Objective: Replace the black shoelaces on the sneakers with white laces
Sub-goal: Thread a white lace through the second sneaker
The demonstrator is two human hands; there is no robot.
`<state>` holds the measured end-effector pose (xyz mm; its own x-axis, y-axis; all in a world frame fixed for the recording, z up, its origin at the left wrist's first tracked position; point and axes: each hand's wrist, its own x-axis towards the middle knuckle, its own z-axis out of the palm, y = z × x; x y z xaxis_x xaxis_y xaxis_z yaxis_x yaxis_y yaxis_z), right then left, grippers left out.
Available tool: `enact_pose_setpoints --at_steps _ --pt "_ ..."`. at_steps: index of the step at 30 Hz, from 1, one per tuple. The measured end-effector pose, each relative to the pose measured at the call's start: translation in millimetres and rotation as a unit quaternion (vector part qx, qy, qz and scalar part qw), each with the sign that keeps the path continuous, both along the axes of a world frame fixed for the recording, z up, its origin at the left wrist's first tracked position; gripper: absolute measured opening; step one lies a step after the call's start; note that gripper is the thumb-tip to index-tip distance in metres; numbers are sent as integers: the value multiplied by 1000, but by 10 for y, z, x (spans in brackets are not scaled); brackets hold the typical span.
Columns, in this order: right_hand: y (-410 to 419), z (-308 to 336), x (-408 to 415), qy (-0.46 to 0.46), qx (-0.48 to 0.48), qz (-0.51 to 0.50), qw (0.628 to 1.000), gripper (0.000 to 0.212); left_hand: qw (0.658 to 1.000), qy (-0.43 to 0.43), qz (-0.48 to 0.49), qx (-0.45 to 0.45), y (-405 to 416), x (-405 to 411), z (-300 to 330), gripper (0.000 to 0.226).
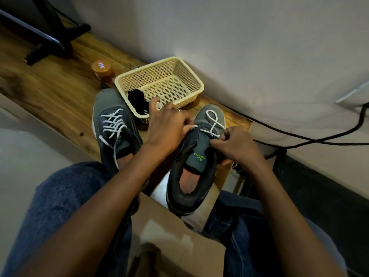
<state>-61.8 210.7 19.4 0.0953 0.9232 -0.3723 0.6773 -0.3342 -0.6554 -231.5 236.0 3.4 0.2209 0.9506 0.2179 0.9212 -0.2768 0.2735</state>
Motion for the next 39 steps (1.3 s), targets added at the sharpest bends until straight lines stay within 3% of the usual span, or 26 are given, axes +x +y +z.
enact_pose_setpoints --at_steps 5,8,10,13,17,22,26,29,33,39 --pt "0 35 57 -4 -15 -13 1000 22 990 -40 118 60 54 -83 40 14" --pt "-6 45 83 4 -23 -16 1000 19 982 -14 176 74 86 -195 68 16" --pt "-5 41 78 -4 -22 -13 1000 22 987 -6 153 45 79 -201 35 24" --pt "-12 47 68 -3 -23 -5 1000 22 1000 -13 29 3 57 -96 -1 43" --pt "-12 53 72 -3 -30 -3 1000 20 998 10 -57 11 4 76 -96 28" --pt "-13 55 72 -12 -36 0 999 23 996 -13 -12 88 -3 141 -150 7" --pt "-29 56 102 -13 -38 -2 999 20 989 -44 99 102 86 -11 -43 13" --pt "-38 70 94 -14 -33 8 999 16 994 -66 47 70 125 -69 -46 15" --pt "-35 72 85 -13 -34 7 999 21 997 -13 -64 46 -1 137 -118 28" --pt "-38 70 90 -15 -36 -4 999 20 996 10 1 87 -24 165 -127 14"
